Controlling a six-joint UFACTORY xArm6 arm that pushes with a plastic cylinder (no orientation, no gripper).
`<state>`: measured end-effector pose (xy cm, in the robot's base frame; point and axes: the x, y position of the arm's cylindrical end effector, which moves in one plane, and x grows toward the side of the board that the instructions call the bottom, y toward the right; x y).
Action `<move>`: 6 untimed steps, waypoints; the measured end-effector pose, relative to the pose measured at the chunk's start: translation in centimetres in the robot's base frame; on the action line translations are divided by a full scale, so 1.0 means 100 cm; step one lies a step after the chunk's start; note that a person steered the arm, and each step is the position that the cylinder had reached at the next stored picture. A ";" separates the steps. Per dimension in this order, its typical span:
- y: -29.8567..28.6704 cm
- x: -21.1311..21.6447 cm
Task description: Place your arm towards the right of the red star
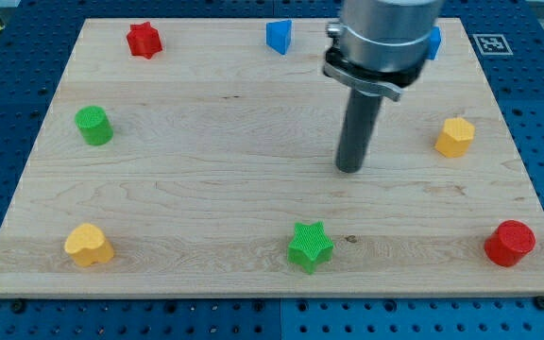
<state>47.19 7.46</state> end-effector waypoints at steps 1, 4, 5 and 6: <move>-0.035 -0.018; -0.102 -0.125; -0.103 -0.135; -0.122 -0.163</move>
